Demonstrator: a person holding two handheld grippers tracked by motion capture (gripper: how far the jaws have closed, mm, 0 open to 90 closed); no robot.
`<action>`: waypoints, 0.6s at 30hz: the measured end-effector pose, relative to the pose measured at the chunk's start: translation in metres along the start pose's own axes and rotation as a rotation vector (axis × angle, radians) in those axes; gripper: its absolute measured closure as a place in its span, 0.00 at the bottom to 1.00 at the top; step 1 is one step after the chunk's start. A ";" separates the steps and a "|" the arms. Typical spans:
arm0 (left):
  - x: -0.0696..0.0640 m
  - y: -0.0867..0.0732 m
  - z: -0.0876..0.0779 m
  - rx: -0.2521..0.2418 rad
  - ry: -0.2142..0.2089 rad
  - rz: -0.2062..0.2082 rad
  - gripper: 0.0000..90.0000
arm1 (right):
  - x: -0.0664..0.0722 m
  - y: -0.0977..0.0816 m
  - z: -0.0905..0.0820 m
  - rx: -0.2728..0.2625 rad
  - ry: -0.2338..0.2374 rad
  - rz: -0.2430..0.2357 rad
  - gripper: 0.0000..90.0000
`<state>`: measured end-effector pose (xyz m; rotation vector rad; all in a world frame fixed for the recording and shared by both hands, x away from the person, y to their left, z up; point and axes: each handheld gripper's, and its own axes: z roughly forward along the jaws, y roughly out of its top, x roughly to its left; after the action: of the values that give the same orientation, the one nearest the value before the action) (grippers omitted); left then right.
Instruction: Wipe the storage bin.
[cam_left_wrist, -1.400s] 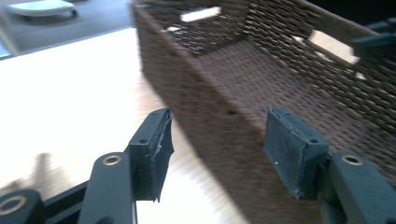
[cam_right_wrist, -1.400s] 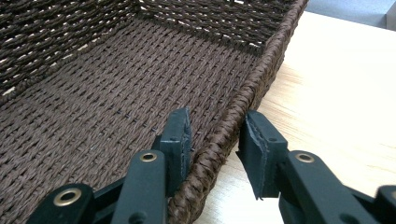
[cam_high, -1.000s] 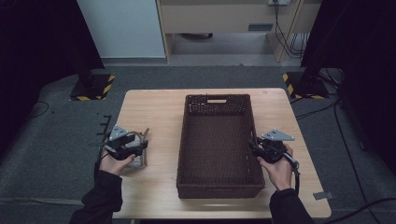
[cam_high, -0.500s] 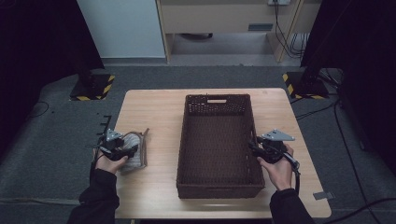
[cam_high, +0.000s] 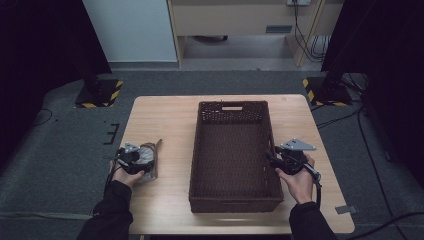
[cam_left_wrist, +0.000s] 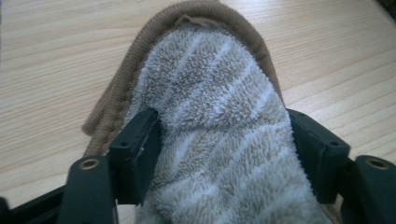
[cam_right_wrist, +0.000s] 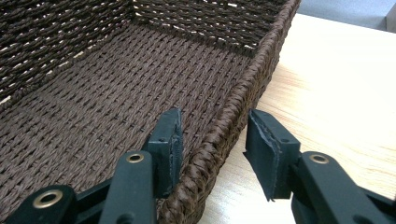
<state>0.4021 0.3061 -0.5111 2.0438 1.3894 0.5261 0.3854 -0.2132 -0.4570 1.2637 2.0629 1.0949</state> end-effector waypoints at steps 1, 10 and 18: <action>-0.001 -0.001 0.002 0.000 0.000 0.013 0.41 | 0.000 0.000 0.000 0.000 0.000 0.000 0.62; -0.004 -0.003 0.002 -0.017 0.012 0.015 0.65 | 0.000 0.000 0.000 0.002 0.000 -0.001 0.62; -0.008 0.006 -0.015 -0.089 -0.023 0.008 0.73 | 0.001 0.000 0.000 0.001 0.015 -0.001 0.67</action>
<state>0.3944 0.3011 -0.4957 1.9791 1.3209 0.5568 0.3848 -0.2122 -0.4566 1.2587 2.0753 1.1066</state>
